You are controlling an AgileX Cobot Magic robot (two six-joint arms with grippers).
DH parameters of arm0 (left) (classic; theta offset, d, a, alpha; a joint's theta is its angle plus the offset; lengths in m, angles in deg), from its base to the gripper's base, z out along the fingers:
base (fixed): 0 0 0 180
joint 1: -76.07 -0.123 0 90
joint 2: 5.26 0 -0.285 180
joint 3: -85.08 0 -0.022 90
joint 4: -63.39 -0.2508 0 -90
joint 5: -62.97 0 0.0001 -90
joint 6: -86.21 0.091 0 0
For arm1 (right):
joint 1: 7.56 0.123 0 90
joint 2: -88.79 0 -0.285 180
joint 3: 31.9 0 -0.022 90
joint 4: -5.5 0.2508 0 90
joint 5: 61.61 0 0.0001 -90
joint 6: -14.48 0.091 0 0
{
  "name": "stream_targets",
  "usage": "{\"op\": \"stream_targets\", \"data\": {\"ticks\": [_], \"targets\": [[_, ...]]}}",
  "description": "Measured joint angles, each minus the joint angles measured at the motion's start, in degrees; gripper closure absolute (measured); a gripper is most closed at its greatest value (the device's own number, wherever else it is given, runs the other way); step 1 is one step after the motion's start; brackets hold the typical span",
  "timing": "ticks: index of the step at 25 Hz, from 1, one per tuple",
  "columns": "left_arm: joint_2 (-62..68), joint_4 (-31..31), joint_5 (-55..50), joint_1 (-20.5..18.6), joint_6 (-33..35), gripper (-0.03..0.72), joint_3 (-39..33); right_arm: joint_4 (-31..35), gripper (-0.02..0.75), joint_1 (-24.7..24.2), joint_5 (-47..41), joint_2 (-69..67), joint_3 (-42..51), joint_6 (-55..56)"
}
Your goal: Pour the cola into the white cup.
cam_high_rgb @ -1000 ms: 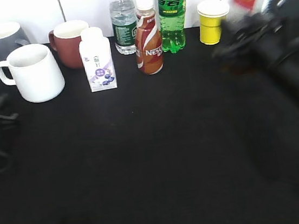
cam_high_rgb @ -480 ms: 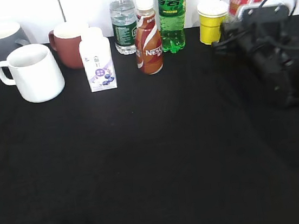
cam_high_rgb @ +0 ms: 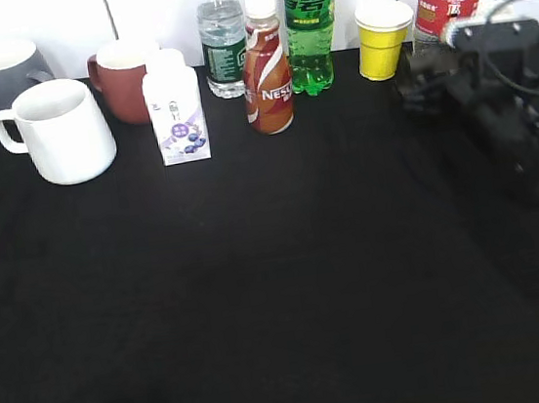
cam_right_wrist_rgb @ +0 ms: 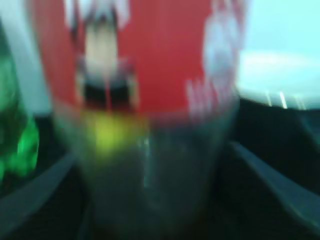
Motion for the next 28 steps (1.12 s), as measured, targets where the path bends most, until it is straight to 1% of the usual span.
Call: {"op": "stream_targets", "data": {"ticks": [2,3,4,6,7,8,10,12,13,15,17,18,20,21,22,24,26,28], "targets": [[0.0,0.0,-0.3,0.0,0.0,0.391,0.0,-2.3,0.120,0.0,-0.9,2.5,4.6,0.0],[0.0,0.0,-1.1,0.0,0.0,0.391,0.0,-2.9,0.124,0.0,-2.9,5.2,7.0,0.1],[0.0,0.0,-3.1,0.0,0.0,0.391,0.0,-3.5,0.128,0.0,-6.1,8.6,8.6,0.1],[-0.1,0.0,-12.2,0.0,0.0,0.391,2.1,-7.1,0.141,0.0,-18.6,17.7,9.3,0.1],[-0.5,0.0,-19.0,0.0,0.0,0.391,4.0,-8.2,0.142,0.0,-26.4,22.1,9.3,0.1],[-1.5,0.0,-26.1,0.0,0.0,0.391,6.6,-8.4,0.143,0.0,-36.7,26.7,8.8,0.1],[-3.5,0.4,-42.0,0.0,0.0,0.391,11.5,-8.5,0.143,0.0,-59.6,33.4,6.4,0.1],[-5.2,1.3,-58.0,0.0,0.0,0.391,14.8,-8.6,0.143,0.0,-80.8,36.4,3.6,0.1],[-6.0,2.2,-66.1,0.0,0.0,0.391,15.9,-8.4,0.145,0.0,-89.5,37.1,1.9,0.1],[-7.5,4.1,-79.0,0.0,0.0,0.391,17.6,-8.0,0.145,0.0,-103.8,37.5,-1.4,0.2],[-10.4,5.9,-88.8,0.0,0.0,0.390,17.9,-7.7,0.145,0.0,-114.1,38.9,-3.5,0.2],[-12.6,6.4,-93.3,0.0,0.0,0.383,18.1,-7.7,0.145,0.0,-117.0,41.1,-3.6,0.2],[-19.9,6.6,-102.1,0.0,-0.1,0.337,18.2,-7.7,0.146,0.0,-120.8,49.7,-3.6,1.7],[-24.7,6.6,-106.1,0.0,-0.1,0.314,18.2,-7.7,0.146,0.0,-122.3,55.5,-3.6,2.9],[-32.5,6.7,-109.2,0.0,-0.1,0.300,18.3,-7.7,0.146,0.0,-123.6,62.7,-3.6,4.1],[-45.6,7.0,-110.8,0.0,-0.1,0.293,18.2,-8.2,0.146,0.0,-124.4,78.3,-3.6,6.5],[-58.2,7.0,-111.1,0.0,-0.1,0.292,18.2,-11.3,0.146,0.0,-124.9,90.6,-3.1,7.7],[-66.7,5.9,-111.2,0.0,-0.7,0.292,18.2,-14.6,0.146,0.0,-127.5,101.6,-0.1,8.4]]}}
